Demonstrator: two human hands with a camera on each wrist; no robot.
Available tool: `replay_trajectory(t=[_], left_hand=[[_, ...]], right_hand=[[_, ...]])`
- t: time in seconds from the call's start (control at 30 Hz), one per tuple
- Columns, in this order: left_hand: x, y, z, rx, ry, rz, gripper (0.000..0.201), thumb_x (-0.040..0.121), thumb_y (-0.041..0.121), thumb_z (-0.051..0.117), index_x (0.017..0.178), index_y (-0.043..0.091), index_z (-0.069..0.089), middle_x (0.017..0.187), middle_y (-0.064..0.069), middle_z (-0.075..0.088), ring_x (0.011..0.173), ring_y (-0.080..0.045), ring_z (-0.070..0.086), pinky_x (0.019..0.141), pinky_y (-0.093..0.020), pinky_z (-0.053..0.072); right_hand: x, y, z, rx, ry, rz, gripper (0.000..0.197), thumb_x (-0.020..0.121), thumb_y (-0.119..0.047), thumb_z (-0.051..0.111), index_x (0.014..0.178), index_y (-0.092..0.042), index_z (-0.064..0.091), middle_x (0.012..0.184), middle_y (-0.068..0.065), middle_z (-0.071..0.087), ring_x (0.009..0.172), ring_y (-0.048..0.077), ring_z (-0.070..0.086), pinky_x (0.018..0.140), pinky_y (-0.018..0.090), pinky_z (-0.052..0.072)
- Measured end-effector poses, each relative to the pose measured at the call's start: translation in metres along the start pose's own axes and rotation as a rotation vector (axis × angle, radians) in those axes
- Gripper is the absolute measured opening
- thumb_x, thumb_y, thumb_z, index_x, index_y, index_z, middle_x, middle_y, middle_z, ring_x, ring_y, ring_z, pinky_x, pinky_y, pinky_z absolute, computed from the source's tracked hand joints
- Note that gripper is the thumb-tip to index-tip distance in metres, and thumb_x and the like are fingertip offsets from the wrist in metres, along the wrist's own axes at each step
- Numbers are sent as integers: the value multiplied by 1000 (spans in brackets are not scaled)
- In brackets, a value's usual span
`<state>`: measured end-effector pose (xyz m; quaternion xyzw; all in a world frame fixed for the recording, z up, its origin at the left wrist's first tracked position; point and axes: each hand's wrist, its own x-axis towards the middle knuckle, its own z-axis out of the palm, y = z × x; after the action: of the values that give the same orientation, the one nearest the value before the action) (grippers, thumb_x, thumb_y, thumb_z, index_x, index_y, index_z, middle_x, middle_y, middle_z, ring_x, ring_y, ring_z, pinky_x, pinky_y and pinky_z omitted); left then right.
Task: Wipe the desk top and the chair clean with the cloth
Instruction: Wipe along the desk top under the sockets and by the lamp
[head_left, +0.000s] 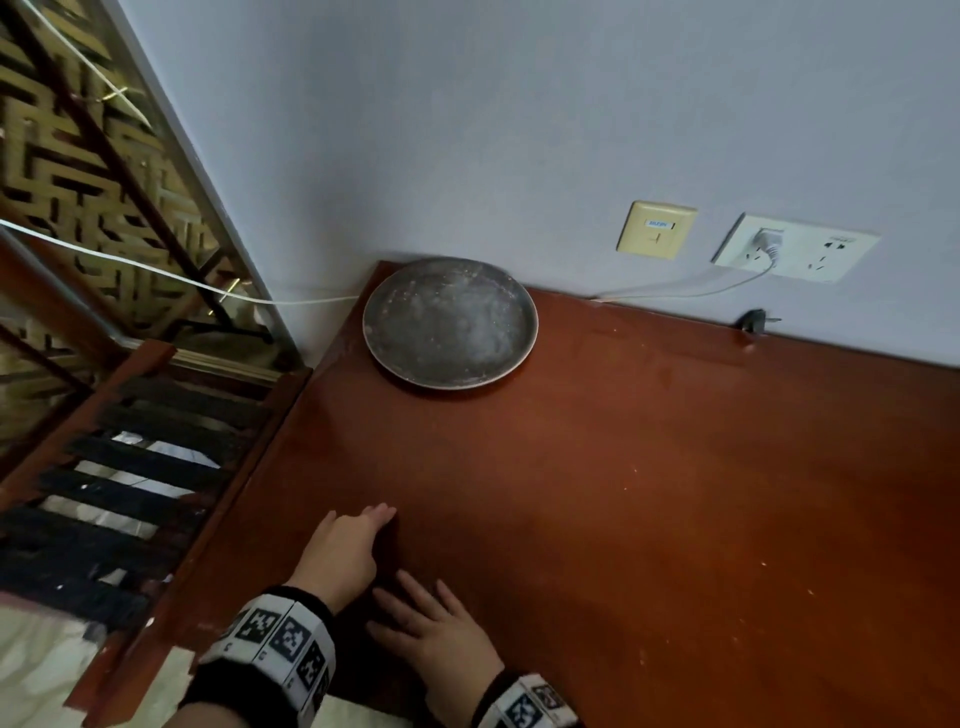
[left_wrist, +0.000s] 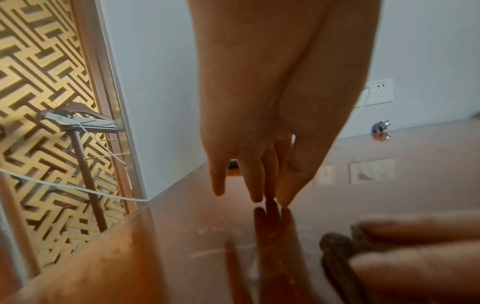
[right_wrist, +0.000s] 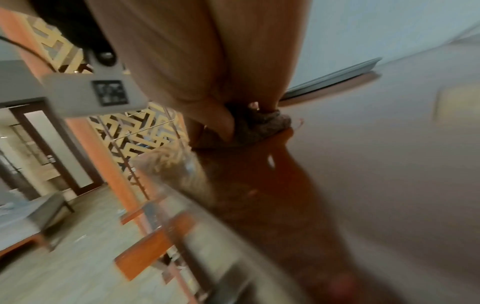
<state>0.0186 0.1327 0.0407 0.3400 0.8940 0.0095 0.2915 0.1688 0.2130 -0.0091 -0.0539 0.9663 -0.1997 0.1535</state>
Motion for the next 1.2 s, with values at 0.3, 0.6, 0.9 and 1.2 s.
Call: replay_trajectory(t=[0.3,0.6,0.9,1.2], left_hand=[[-38,-11,21,-61,-1,9,78,84,-14,33,151,24,19,158,6,17,144,-6,15,117,-31,2],[-32,-73,-4,-102,90,109,76,85,-15,34,150,22,22,156,2,22,143,-6,17,116,-25,3],[-35,-154,-19,-86,72,124,72,87,-11,35,150,22,22,157,4,20,143,-8,19,116,-25,8],[-35,-200,-43,-144,101,67,68,91,-7,37,150,21,21,157,5,20,143,-8,20,115,-23,9]], right_hand=[[-56,98,-57,55,127,654,90,81,12,40,149,-30,0,156,-6,-15,143,20,-19,117,39,-4],[-8,-29,40,1,241,416,70,72,-19,46,141,-21,35,156,-3,-6,143,23,-12,112,49,10],[102,-128,73,-145,266,196,39,79,-39,43,119,-38,45,158,-4,-3,145,22,3,111,42,8],[153,-123,6,14,-8,-5,61,86,-7,48,143,-28,35,156,-5,13,143,20,-10,112,49,-6]])
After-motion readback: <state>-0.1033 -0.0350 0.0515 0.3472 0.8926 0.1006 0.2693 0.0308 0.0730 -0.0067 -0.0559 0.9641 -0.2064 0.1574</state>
